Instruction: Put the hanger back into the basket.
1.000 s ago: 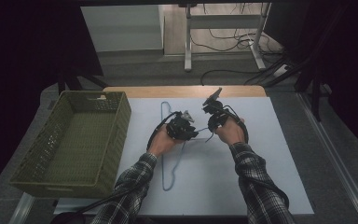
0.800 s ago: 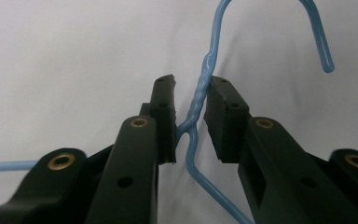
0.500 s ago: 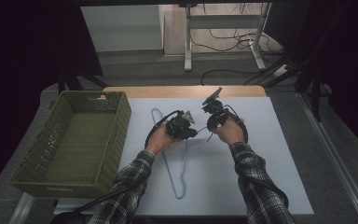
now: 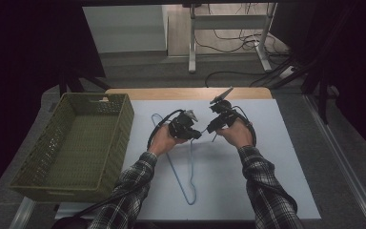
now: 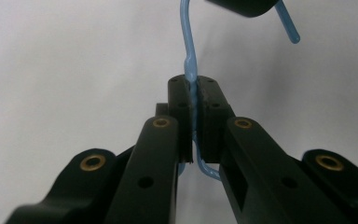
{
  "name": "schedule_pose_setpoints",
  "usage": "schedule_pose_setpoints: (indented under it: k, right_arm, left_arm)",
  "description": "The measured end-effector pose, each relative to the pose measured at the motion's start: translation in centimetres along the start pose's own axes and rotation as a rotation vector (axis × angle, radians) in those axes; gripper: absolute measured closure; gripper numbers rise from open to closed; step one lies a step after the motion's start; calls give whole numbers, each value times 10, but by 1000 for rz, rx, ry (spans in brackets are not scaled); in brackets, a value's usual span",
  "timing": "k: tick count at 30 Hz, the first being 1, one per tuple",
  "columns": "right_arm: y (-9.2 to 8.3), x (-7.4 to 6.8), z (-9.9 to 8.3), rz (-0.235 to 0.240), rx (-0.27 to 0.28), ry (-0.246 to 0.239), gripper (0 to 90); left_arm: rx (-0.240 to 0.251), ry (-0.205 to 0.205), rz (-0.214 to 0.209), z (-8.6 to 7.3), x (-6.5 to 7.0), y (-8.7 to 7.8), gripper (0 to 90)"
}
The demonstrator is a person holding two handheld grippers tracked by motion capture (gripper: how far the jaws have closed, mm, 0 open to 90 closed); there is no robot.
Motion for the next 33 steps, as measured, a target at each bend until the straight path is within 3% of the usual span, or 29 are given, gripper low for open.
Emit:
schedule_pose_setpoints:
  k: [8, 12, 13, 15, 20, 23, 27, 29, 31, 33]
  right_arm:
    - [-15, 2, 2, 24, 64, 5, 400]
    - [-21, 4, 3, 36, 88, 11, 393]
    - [-25, 6, 3, 39, 101, 17, 388]
    - [-30, 8, 4, 35, 117, 23, 381]
    - [-42, 12, 6, 46, 166, 42, 365]
    - [-56, 14, 9, 54, 211, 50, 342]
    - [-67, 16, 7, 55, 239, 45, 333]
    - [-70, 16, 6, 56, 246, 42, 332]
    - [-73, 16, 1, 60, 252, 37, 333]
    - [-74, 16, -3, 68, 248, 36, 333]
  left_arm:
    - [-1, 4, 3, 3, 2, -6, 865]
    - [26, -3, 8, 6, 3, -12, 866]
    - [57, -18, 16, 9, 4, -17, 866]
    - [74, -13, 29, 10, 3, -24, 865]
    - [73, -1, 52, 11, 2, -34, 866]
    - [101, -9, 60, 11, 1, -42, 866]
    - [117, -8, 75, 11, 0, -46, 866]
    - [160, -39, 78, 13, 1, -48, 865]
    - [168, -27, 94, 14, 0, -54, 864]
    - [196, -44, 99, 15, 2, -54, 865]
Point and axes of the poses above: each handheld gripper's, and its own axes: y roughly forward along the jaws, z roughly out of its top, x roughly to its right, the point moved 6 cm from there along y, roughly forward along the jaws, and after that the axes turned 8 degrees about -z, right-handed, at the moved point
